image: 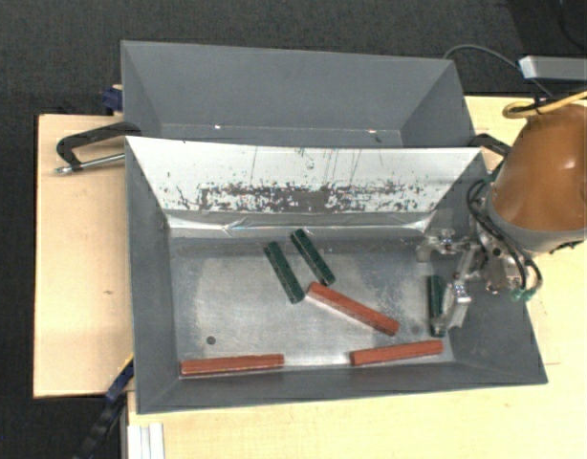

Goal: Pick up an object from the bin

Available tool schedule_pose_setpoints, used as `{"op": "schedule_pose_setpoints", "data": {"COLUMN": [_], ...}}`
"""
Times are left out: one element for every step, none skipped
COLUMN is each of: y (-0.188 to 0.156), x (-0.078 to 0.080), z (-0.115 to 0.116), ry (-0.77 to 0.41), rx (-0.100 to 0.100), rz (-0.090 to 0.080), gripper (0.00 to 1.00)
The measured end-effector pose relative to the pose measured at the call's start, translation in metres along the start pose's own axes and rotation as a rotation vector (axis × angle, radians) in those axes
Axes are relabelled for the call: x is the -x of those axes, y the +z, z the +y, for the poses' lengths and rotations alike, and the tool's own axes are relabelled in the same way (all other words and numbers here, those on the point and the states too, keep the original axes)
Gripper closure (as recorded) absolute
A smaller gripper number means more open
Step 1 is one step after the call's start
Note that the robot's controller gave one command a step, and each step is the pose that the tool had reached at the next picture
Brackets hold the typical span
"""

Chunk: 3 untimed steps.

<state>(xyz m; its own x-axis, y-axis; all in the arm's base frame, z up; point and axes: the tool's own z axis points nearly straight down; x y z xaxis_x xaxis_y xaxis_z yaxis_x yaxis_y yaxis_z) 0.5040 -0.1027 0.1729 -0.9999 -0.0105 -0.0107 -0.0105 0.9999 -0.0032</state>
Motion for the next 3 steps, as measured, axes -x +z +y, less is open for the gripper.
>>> {"op": "schedule_pose_setpoints", "data": {"y": [0.065, 0.086, 0.096], "x": [0.003, 0.005, 0.005], "z": [-0.004, 0.036, 0.069], "ry": [0.091, 0.151, 0.002], "rx": [0.004, 0.003, 0.004], "rz": [0.006, 0.011, 0.010], "gripper": [0.00, 0.00, 1.00]}}
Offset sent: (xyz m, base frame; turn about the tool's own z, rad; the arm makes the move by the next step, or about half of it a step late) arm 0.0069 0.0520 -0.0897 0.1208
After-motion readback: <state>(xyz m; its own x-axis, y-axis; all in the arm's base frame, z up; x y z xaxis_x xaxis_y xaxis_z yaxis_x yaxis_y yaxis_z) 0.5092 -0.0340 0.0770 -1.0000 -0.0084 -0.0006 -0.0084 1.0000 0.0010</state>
